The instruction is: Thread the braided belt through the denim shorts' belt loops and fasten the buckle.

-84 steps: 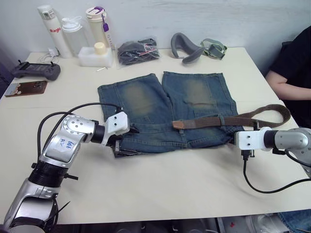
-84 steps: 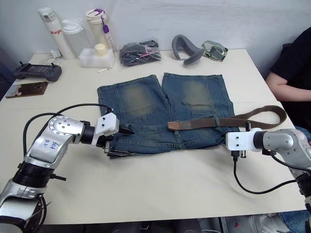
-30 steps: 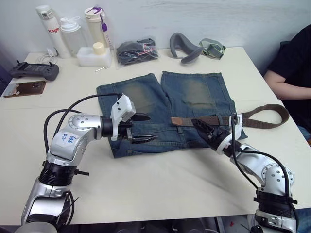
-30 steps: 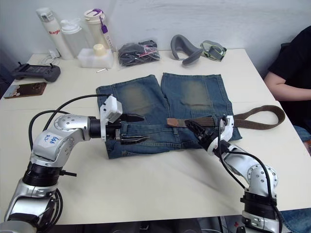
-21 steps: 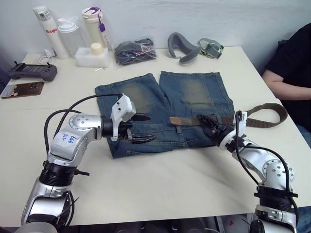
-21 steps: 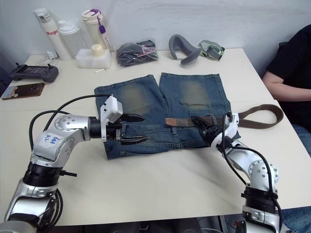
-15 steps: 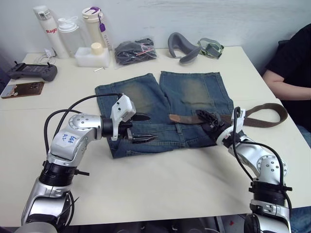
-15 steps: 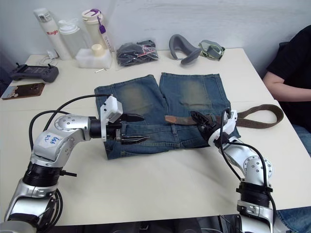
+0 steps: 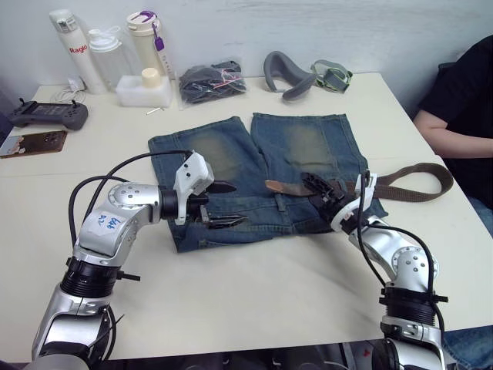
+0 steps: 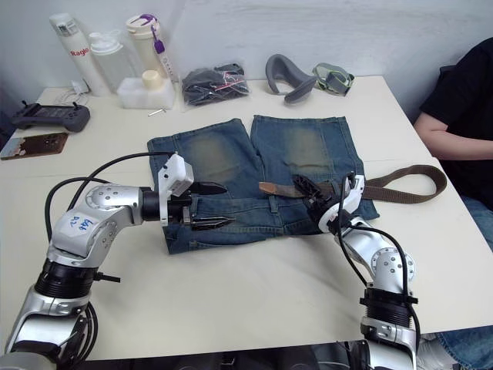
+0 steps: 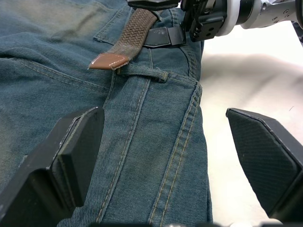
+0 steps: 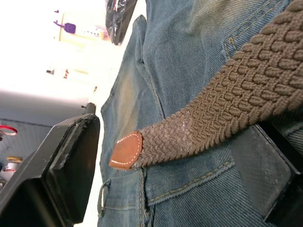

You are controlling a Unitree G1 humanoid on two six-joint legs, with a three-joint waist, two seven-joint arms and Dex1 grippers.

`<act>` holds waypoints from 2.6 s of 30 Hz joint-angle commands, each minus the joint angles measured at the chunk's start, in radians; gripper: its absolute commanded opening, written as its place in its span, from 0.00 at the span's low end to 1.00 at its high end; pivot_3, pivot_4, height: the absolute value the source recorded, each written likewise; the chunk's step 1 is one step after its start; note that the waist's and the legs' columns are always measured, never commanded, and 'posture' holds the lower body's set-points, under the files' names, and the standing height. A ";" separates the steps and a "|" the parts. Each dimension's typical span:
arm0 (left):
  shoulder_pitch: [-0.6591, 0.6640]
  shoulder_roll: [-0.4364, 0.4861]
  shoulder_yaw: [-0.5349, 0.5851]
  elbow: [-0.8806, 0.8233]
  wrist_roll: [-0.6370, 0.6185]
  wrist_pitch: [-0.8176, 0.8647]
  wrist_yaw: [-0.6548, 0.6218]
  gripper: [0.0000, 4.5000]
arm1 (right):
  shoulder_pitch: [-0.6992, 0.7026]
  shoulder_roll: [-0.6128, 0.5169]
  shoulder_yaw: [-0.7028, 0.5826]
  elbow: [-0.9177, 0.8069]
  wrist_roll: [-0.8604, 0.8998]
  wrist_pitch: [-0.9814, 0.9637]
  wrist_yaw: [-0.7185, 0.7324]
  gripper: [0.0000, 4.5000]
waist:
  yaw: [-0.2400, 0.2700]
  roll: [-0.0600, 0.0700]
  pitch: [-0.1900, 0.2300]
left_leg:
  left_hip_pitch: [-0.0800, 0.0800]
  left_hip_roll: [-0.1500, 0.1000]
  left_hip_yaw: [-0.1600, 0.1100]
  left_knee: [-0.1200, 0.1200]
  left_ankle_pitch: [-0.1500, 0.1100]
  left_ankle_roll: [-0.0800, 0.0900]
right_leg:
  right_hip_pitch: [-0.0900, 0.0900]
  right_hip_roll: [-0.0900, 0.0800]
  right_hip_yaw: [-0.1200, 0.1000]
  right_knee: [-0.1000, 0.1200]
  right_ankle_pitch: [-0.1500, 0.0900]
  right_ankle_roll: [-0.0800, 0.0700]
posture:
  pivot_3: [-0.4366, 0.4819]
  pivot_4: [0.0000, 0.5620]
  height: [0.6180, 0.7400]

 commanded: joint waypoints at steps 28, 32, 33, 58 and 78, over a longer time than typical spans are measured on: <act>0.004 0.004 -0.004 -0.010 0.007 -0.048 0.001 1.00 | 0.056 -0.138 -0.120 -0.149 0.213 0.111 -0.007 0.01 | 0.001 0.000 0.000 | -0.002 -0.001 0.001 -0.001 0.000 0.000 | -0.002 -0.001 0.000 0.000 0.000 0.000 | 0.48 0.27 1.00; -0.009 -0.004 -0.016 0.010 0.013 -0.059 -0.009 1.00 | 0.079 -0.186 -0.061 -0.138 0.241 0.168 -0.004 0.01 | -0.004 0.000 0.000 | -0.001 0.000 0.001 -0.001 -0.001 0.002 | -0.002 -0.001 0.000 -0.001 0.000 0.000 | 0.48 0.27 1.00; -0.012 -0.007 -0.019 0.014 0.015 -0.061 -0.010 1.00 | 0.076 -0.187 -0.041 -0.135 0.225 0.173 0.006 0.01 | -0.005 0.000 0.000 | -0.001 0.000 0.002 -0.002 -0.002 0.002 | -0.002 -0.001 0.000 0.000 0.000 0.000 | 0.48 0.27 1.00; 0.016 0.031 -0.001 -0.013 0.010 -0.049 -0.002 1.00 | -0.046 -0.186 0.002 0.030 -0.027 0.156 0.257 0.01 | 0.001 0.000 0.000 | -0.002 0.000 0.002 -0.001 -0.001 0.002 | -0.003 -0.001 0.000 0.000 0.000 -0.001 | 0.48 0.27 1.00; 0.001 0.031 -0.004 -0.010 0.007 -0.047 -0.008 1.00 | -0.008 -0.124 0.005 0.019 -0.077 0.158 0.265 0.01 | 0.000 0.000 0.000 | -0.002 0.000 0.002 -0.001 -0.001 0.001 | -0.003 -0.001 0.000 0.000 0.000 -0.001 | 0.48 0.27 1.00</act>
